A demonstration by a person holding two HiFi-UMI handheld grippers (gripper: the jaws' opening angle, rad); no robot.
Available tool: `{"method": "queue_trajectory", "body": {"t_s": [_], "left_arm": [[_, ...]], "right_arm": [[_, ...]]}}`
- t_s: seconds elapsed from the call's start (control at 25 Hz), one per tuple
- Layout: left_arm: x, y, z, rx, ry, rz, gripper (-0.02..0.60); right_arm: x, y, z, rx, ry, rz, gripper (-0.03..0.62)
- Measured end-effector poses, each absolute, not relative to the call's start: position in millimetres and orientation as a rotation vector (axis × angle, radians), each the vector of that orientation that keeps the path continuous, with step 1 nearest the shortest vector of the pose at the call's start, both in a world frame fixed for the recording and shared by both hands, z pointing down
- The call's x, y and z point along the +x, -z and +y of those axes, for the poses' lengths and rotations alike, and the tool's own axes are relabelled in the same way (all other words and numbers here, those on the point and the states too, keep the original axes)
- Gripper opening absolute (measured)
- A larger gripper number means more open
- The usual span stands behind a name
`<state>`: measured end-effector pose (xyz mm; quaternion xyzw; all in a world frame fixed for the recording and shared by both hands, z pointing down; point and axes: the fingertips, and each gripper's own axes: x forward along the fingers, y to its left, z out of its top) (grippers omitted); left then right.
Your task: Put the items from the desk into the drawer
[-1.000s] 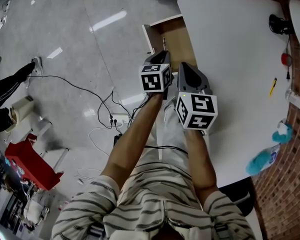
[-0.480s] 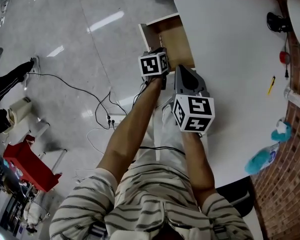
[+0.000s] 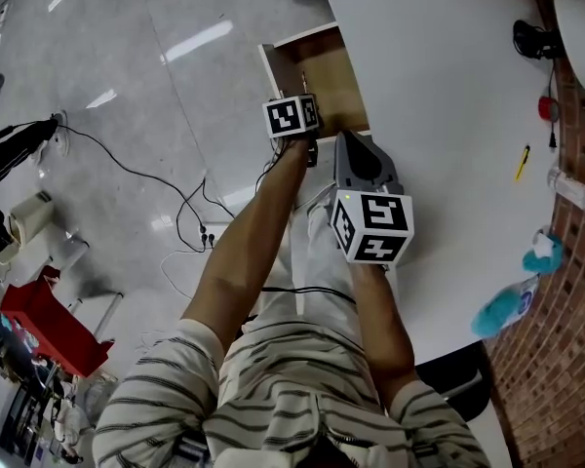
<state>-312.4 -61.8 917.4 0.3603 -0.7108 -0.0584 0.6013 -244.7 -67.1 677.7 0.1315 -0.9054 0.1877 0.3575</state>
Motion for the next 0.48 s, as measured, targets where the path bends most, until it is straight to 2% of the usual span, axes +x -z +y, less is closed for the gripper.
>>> {"method": "queue_trajectory", "body": {"t_s": [0.48], "left_arm": [[-305.3, -953.8, -65.7, 0.767, 0.135, -1.594, 0.048]], "right_arm": [[-234.5, -688.0, -67.6, 0.321, -0.497, -2.323, 0.011]]}}
